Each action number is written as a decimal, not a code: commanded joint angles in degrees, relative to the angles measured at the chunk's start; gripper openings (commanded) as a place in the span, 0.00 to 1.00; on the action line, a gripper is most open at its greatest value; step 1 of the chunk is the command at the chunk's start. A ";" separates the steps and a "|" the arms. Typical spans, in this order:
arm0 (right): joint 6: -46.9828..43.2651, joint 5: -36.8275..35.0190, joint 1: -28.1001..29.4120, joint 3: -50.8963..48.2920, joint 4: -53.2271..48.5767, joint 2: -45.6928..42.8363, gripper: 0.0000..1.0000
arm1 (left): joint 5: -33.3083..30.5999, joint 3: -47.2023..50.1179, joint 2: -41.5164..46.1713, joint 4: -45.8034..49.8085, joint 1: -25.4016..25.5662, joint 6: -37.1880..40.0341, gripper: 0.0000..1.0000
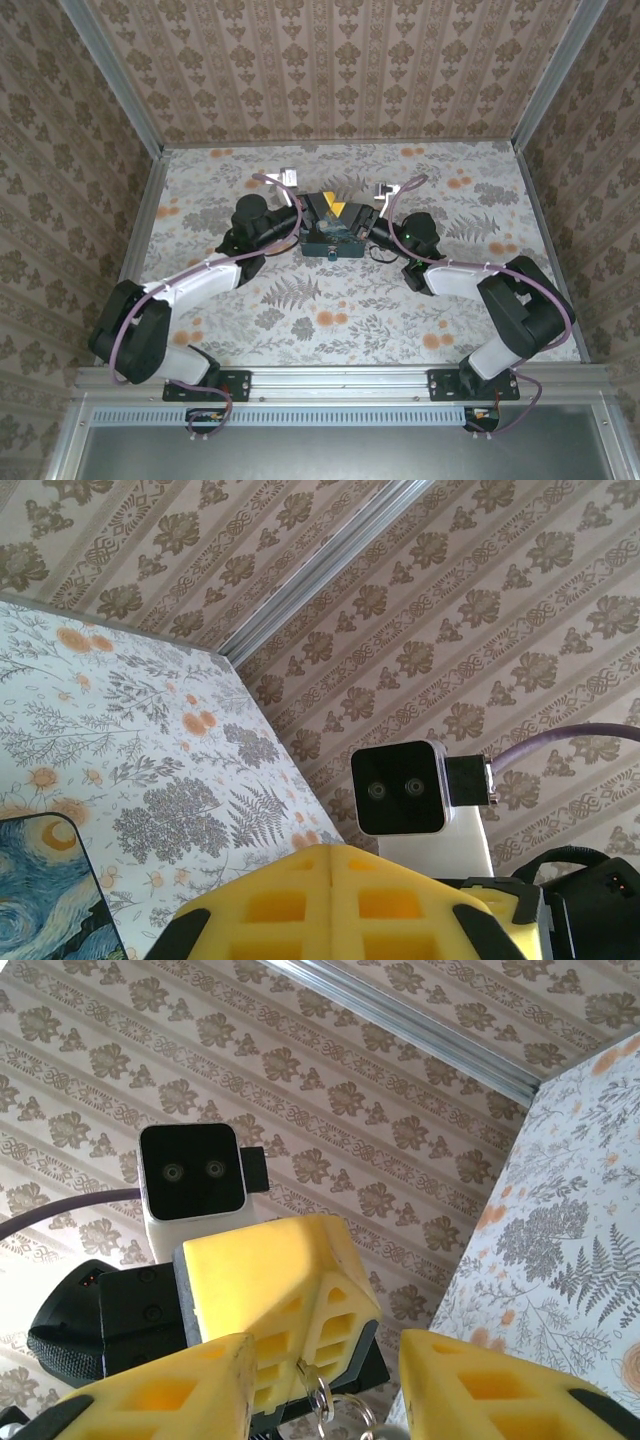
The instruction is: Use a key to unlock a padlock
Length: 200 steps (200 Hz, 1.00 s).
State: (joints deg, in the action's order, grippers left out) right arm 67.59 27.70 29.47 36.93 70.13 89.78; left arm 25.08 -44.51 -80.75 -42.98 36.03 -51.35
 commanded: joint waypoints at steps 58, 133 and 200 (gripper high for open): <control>0.35 4.46 -0.21 0.38 4.27 0.67 0.36 | -0.47 -0.97 -1.43 -2.11 0.34 -2.15 0.00; 0.61 5.79 -0.03 0.17 4.26 1.00 0.31 | -0.56 -1.20 -1.95 -1.84 0.36 -2.39 0.00; 1.25 6.11 0.36 0.60 4.34 2.42 0.27 | -0.76 -1.12 -2.13 -2.03 0.39 -2.61 0.00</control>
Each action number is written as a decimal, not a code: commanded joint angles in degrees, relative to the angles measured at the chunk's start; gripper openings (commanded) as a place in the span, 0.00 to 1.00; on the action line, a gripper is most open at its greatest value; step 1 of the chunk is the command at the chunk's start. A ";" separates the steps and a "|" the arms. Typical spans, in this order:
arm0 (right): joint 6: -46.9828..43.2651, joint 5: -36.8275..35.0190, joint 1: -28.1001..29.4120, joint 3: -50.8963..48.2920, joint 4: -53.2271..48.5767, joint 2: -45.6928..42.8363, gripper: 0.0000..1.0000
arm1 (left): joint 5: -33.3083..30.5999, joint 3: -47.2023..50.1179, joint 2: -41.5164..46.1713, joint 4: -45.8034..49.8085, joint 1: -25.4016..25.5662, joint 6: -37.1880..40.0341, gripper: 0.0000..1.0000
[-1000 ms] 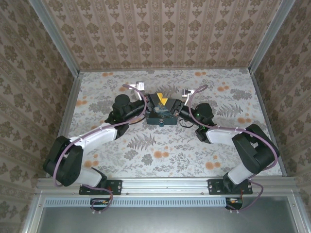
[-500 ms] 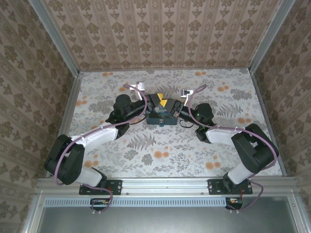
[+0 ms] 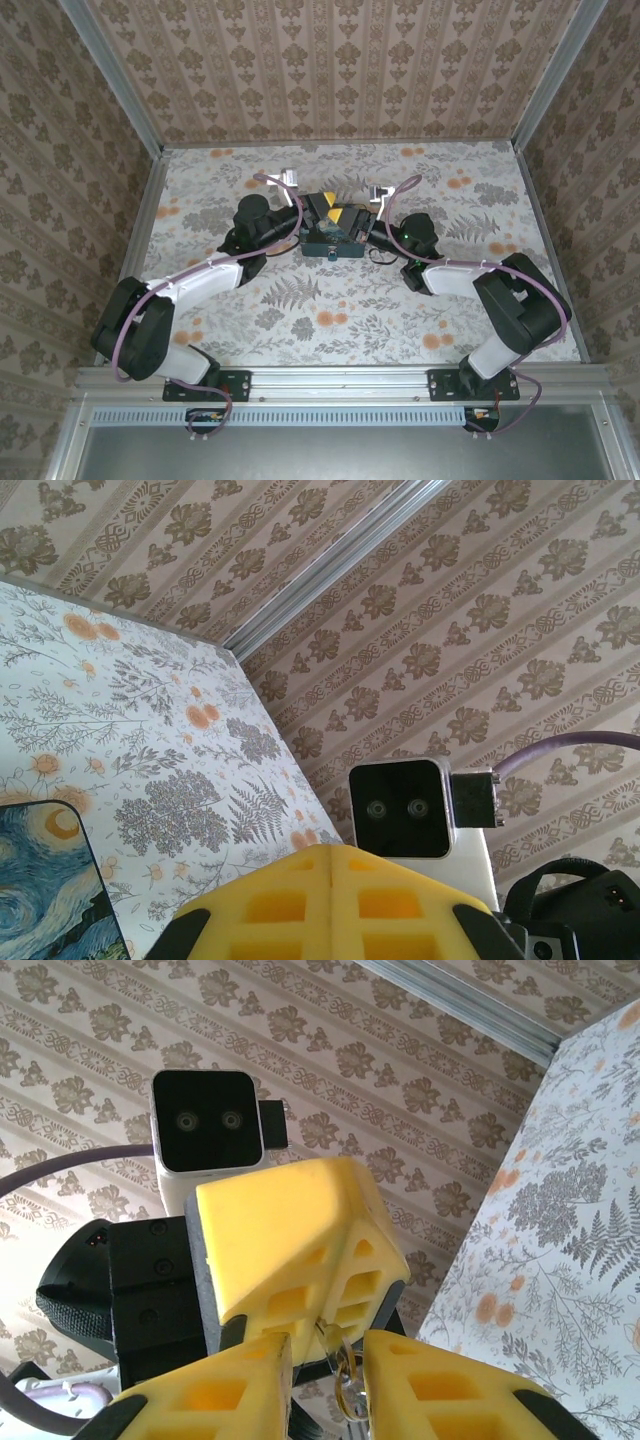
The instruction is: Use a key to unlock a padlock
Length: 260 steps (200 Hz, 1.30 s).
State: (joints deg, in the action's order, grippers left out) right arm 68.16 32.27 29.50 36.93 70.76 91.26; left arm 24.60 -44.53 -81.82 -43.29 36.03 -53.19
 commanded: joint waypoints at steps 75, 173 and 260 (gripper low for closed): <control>0.84 1.48 0.52 1.39 3.44 0.93 0.20 | -0.17 -0.69 -2.01 -2.50 1.05 -1.08 0.00; -0.15 0.92 -0.28 -0.91 2.13 -0.20 0.00 | -1.13 -0.15 -1.19 -1.82 -0.21 -2.42 0.06; -7.54 1.79 -7.66 -1.23 -16.46 -2.31 0.00 | -3.08 5.53 17.96 36.10 -2.74 11.19 0.77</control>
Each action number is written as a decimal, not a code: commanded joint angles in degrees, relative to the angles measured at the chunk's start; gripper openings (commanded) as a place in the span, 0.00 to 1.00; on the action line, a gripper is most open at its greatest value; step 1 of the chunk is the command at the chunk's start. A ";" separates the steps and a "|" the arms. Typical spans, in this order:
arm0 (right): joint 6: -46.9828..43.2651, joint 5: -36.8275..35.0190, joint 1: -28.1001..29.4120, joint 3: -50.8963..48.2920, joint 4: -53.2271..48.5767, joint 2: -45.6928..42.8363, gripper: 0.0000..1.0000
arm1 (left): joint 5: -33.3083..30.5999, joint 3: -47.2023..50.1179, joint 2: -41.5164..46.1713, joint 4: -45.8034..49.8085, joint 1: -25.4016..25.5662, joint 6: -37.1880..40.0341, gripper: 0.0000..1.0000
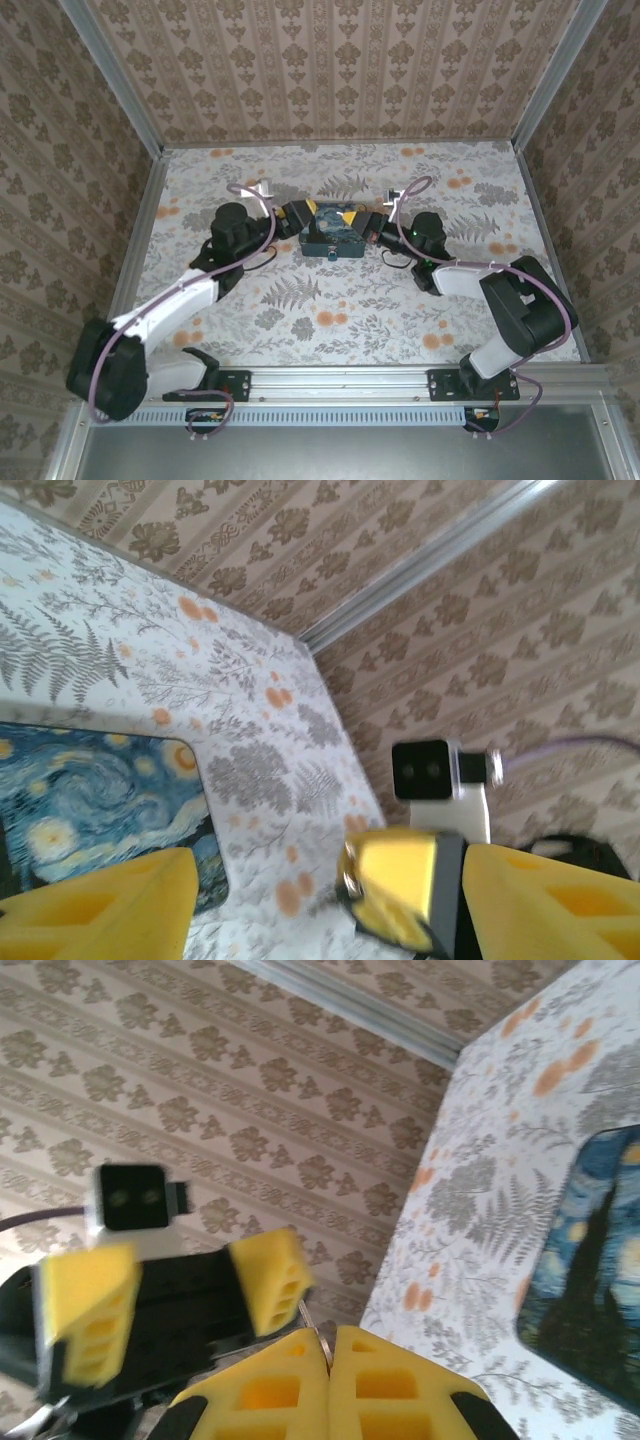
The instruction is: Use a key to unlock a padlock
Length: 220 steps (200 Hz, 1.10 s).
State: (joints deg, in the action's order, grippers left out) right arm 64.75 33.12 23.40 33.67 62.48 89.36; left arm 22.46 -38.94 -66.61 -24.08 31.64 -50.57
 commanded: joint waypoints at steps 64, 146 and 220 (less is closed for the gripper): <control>-6.10 1.68 -3.40 10.86 -18.37 8.71 0.00 | -8.36 -0.18 -7.91 23.45 13.37 19.94 0.76; -8.24 0.72 -3.37 15.50 -24.33 14.66 0.00 | -12.70 -2.66 -23.71 10.25 14.64 27.05 0.68; -8.50 0.71 -3.46 16.84 -25.56 17.16 0.00 | -13.94 -4.02 -33.92 -1.07 11.96 28.64 0.63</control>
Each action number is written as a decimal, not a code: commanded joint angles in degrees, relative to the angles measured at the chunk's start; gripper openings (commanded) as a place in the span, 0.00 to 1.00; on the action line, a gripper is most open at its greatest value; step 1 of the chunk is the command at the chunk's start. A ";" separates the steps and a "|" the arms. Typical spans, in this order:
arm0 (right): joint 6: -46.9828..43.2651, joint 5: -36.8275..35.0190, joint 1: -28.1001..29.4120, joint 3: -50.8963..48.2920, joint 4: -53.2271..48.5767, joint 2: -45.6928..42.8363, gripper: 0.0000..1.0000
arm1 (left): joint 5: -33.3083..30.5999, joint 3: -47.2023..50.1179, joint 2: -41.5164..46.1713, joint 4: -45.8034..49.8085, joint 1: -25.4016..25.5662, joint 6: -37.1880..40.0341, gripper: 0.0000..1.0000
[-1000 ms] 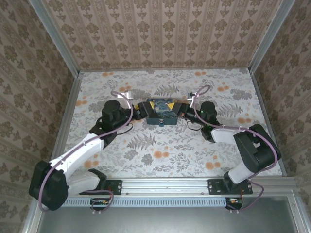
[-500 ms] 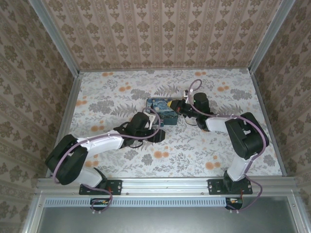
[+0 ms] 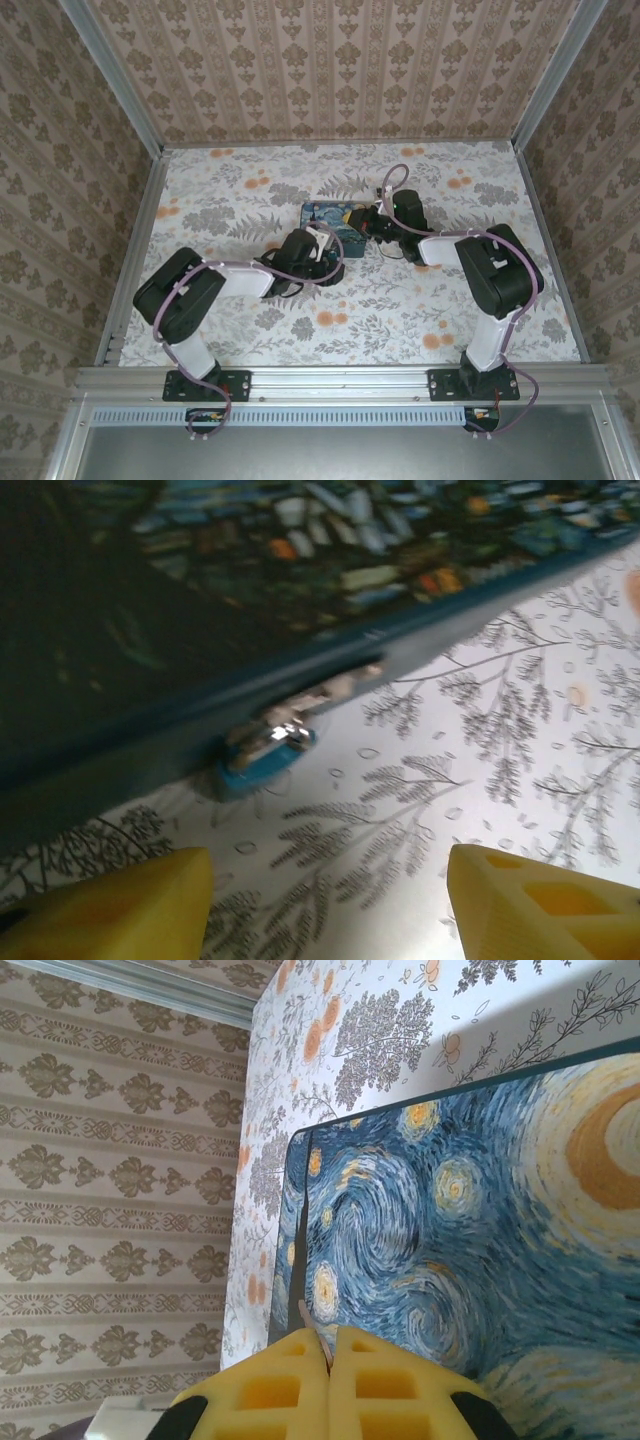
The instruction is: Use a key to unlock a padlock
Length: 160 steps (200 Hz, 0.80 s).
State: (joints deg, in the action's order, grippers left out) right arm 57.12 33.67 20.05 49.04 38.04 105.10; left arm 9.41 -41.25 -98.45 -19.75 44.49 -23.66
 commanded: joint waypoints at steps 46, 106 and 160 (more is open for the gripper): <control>-0.87 0.08 -0.12 1.20 -1.39 2.21 0.00 | -0.40 -2.08 -5.92 -10.93 -0.96 1.40 0.61; -0.83 0.00 -0.12 1.23 -1.22 3.91 0.00 | 4.05 -3.48 -9.62 -16.22 -0.55 -1.78 0.59; -0.65 -0.18 -0.17 1.27 -0.78 4.85 0.00 | 6.46 -0.50 -9.52 -24.80 -1.66 -8.51 0.58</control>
State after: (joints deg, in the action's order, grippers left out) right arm 57.14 33.65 19.68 49.93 39.88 107.66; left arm 11.66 -42.85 -107.09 -36.73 43.38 -27.35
